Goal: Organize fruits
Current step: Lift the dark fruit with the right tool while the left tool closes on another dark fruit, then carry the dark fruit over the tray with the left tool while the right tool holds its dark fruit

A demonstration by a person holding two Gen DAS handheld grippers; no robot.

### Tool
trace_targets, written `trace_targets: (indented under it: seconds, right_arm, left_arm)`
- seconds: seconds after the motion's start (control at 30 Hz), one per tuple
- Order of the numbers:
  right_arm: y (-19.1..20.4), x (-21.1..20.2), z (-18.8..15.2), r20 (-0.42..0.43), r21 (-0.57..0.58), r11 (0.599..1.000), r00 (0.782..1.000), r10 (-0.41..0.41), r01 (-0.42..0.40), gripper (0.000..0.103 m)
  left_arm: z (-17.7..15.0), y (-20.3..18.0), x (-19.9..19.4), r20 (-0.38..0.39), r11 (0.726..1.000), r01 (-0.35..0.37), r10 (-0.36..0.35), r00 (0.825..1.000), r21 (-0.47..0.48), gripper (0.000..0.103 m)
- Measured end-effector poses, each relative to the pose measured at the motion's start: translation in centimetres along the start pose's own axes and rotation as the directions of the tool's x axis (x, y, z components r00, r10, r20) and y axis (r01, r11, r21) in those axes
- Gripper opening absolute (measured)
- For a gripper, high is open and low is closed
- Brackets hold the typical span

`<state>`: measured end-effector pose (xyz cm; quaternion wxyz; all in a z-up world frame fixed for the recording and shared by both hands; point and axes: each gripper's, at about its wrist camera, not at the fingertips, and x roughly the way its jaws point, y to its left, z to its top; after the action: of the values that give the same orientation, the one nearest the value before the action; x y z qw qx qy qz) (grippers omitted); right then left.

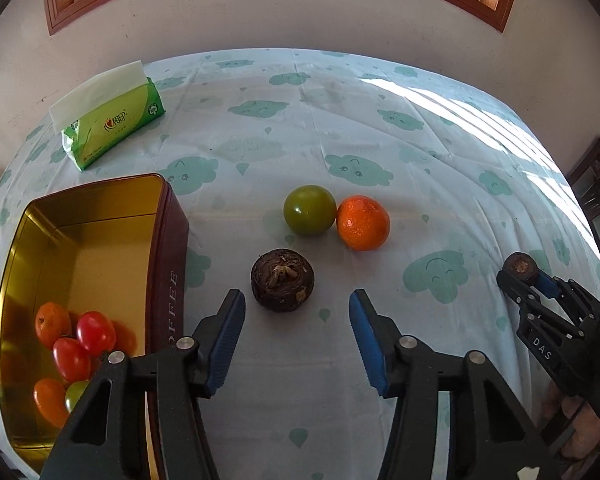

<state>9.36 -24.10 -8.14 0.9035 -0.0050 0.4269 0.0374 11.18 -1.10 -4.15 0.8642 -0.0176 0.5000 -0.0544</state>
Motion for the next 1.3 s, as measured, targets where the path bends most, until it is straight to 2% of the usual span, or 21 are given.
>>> trace_targets:
  seconds: [0.2,0.43,0.57,0.77,0.93,1.3]
  right_arm:
    - [-0.2,0.0,0.0,0.002,0.008,1.000,1.000,0.010,-0.010,0.042]
    - [-0.1,0.0,0.0,0.001,0.005,1.000,1.000,0.007,-0.007,0.042]
    - [-0.1,0.0,0.0,0.001,0.006,1.000,1.000,0.007,-0.007,0.042]
    - [-0.1,0.0,0.0,0.001,0.005,1.000,1.000,0.006,-0.006,0.042]
    - [-0.1,0.0,-0.1,0.001,0.005,1.000,1.000,0.006,-0.006,0.043]
    - [0.0,0.0,0.0,0.001,0.004,1.000,1.000,0.005,-0.005,0.043]
  left_arm:
    - [0.5,0.3,1.9,-0.033,1.000,-0.005,0.004,0.999,-0.023,0.043]
    - [0.9,0.3,3.1,-0.033,0.999,-0.024,0.023,0.999,-0.024,0.037]
    - [0.8,-0.1,3.1,-0.021,0.999,-0.040,0.040,0.999,-0.014,0.036]
    - [0.4,-0.2,2.7,-0.023,0.999,-0.027,0.027,0.999,-0.019,0.035]
    - [-0.4,-0.5,1.3,-0.006,1.000,-0.012,0.012,1.000,-0.017,0.035]
    - [-2.7,-1.4,-5.4,0.088,0.998,0.044,-0.047,0.995,0.044,0.035]
